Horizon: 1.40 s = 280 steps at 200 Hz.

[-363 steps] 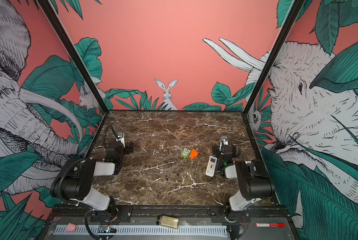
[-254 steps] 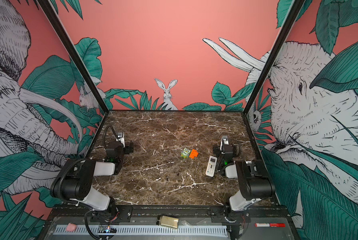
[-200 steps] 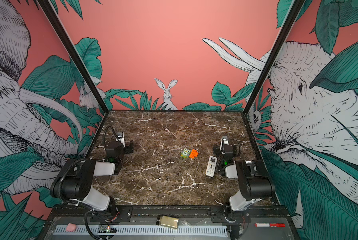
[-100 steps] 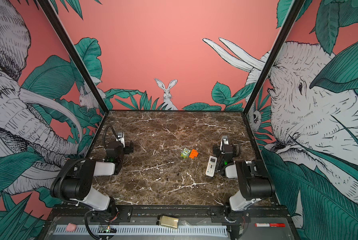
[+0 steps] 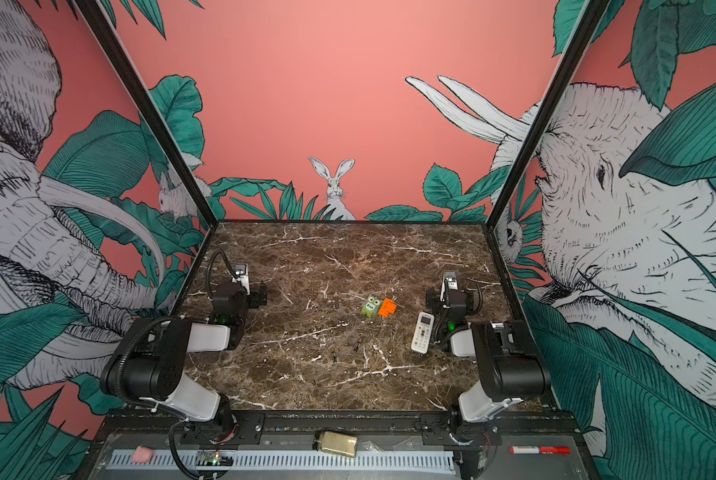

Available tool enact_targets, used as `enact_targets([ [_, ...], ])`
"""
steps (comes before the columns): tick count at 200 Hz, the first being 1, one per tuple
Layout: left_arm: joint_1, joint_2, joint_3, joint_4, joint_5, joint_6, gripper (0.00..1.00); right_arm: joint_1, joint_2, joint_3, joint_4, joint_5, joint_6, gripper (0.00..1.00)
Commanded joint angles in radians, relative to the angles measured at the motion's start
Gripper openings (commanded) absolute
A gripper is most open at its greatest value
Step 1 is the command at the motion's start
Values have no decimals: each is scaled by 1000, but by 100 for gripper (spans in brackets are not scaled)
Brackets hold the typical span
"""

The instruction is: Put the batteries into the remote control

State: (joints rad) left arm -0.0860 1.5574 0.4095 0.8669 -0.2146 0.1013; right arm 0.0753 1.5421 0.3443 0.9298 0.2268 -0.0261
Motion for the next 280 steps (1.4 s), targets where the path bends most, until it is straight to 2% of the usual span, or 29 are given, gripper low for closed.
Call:
enact_targets([
  [1, 7, -29, 3, -2, 22, 5, 100, 2, -76, -10, 32, -8, 1, 99],
  [44, 6, -175, 48, -236, 42, -7, 100, 26, -273, 37, -216, 2, -6, 99],
  [88, -14, -346, 74, -432, 60, -50, 100, 69, -417, 148, -567, 52, 114, 99],
  [110, -47, -403, 131, -606, -4, -140, 100, 96, -452, 207, -714, 28, 163, 99],
  [153, -122, -469, 196, -804, 39, -233, 100, 169, -498, 259, -878, -56, 207, 99],
  [206, -184, -460, 311, -1050, 203, -328, 100, 259, -490, 306, -1021, -166, 228, 99],
  [228, -239, -444, 338, -1085, 254, -332, 100, 303, -478, 324, -1072, -197, 230, 99],
  [280, -368, -408, 377, -1115, 294, -355, 100, 374, -475, 336, -1161, -213, 257, 99],
])
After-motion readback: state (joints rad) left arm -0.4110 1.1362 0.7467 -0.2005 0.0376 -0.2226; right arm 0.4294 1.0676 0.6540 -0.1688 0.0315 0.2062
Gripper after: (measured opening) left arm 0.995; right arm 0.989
